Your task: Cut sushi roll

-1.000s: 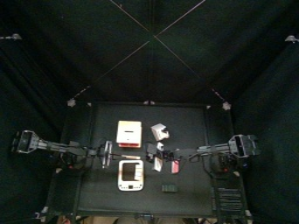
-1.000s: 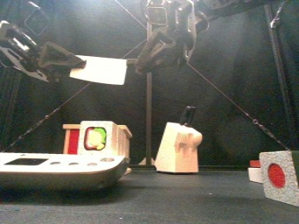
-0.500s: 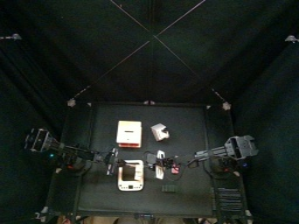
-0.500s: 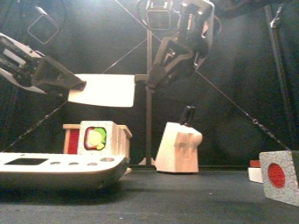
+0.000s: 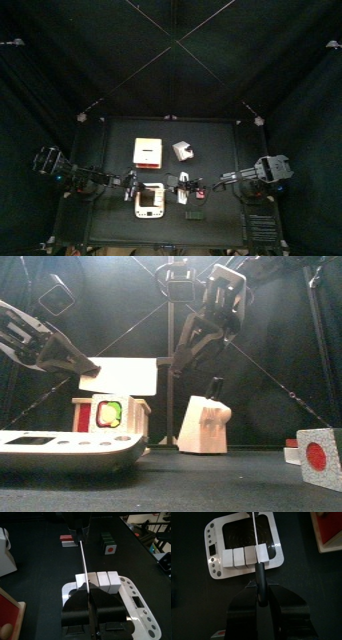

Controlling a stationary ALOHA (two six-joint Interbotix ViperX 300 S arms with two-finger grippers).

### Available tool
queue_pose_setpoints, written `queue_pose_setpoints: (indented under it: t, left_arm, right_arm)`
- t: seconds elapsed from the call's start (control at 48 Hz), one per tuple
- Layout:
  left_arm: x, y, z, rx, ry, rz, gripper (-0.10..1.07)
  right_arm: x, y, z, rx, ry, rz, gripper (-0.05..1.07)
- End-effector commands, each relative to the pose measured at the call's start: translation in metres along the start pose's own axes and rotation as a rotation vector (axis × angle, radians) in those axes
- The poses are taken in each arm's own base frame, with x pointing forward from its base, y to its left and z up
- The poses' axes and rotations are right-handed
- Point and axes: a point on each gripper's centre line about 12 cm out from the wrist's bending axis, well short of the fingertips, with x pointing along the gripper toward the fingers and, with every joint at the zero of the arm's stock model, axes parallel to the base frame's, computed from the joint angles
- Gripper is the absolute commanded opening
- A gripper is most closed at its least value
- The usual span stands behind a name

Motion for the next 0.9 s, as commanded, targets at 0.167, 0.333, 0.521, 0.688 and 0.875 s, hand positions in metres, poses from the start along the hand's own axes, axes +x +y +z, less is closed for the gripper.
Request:
queue_pose_setpoints:
  t: [0.167,0.333,0.521,0.688,0.875]
  left_arm:
    - [0.000,-0.007,-0.005,-0.019,0.033,-0.010,0.23]
    - [0.001,-0.006,-0.007,-0.031,0.043,-0.001,0.23]
    - [0.003,-0.006,-0.010,-0.031,0.057,-0.001,0.23]
    - [0.003,-0.006,-0.011,-0.032,0.063,0.000,0.23]
    - [0.003,-0.006,-0.011,-0.031,0.063,-0.002,0.23]
  right_arm:
    - [-0.003,-0.001,0.003,0.008,-0.005,-0.001,0.35]
    - [-0.001,-0.002,0.001,0.006,0.006,-0.006,0.35]
    - [0.000,-0.002,0.000,0.010,0.012,-0.008,0.35]
    - [0.002,-0.002,-0.002,0.013,0.022,-0.010,0.35]
    - [0.005,-0.003,-0.004,0.014,0.031,-0.012,0.35]
